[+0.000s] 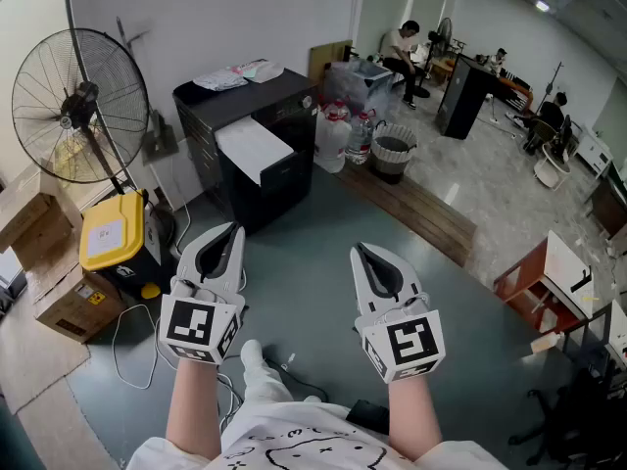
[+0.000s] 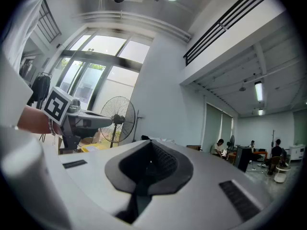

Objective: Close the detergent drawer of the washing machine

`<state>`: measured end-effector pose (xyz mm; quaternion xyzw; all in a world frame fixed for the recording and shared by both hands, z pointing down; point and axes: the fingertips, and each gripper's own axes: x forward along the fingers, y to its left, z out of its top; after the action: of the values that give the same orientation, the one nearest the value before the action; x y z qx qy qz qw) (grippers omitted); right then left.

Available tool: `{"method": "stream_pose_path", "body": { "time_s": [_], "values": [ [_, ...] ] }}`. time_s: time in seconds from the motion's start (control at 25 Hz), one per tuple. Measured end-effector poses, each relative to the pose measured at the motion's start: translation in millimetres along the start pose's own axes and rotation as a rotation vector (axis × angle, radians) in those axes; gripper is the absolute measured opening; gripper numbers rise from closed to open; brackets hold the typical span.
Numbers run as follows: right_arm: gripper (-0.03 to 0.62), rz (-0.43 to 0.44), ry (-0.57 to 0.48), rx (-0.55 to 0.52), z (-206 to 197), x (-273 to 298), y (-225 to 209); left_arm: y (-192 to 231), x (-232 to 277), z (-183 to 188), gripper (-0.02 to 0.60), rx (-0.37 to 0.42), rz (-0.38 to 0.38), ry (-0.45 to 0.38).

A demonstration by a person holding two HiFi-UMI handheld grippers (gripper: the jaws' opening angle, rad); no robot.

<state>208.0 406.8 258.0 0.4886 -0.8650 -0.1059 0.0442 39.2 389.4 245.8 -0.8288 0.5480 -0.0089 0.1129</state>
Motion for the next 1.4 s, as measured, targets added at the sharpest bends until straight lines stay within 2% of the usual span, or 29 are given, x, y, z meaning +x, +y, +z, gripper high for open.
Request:
{"method": "stream_pose_path", "body": {
  "time_s": [0.16,0.4,0.68,0.92,1.12,1.4],
  "values": [
    [-0.002,0.004,-0.017,-0.009,3.6,10.0,-3.1,2.6,7.3,1.2,0.017,0.021,-0.015,0.006],
    [-0.002,-0.004,-0.016,-0.016,6.1,44.0,-3.5,32.6,28.3,0.0,0.017,0.012,-0.003,-0.013],
    [0.003,-0.032,-0.046,0.065,10.6,98.0,-14.3,81.7,64.6,-7.8,0.017,0.002,-0.005,-0.024],
    [0.186,-0.018,0.013,0.133,-3.8,157.3,-8.5,127.6,97.6,-24.8,0.017,-0.018,-0.019,-0.017],
    [0.303,-0.032,0.023,0.213,-14.0,207.0,-4.1,168.1,124.0,-43.7,0.018,-0.033,-0.037,-0.008],
    [0.314,-0.078,0.075,0.31,-26.1,265.7,-0.9,222.1,158.6,-62.8,0.017,-0.055,-0.078,-0.016]
  ]
}}
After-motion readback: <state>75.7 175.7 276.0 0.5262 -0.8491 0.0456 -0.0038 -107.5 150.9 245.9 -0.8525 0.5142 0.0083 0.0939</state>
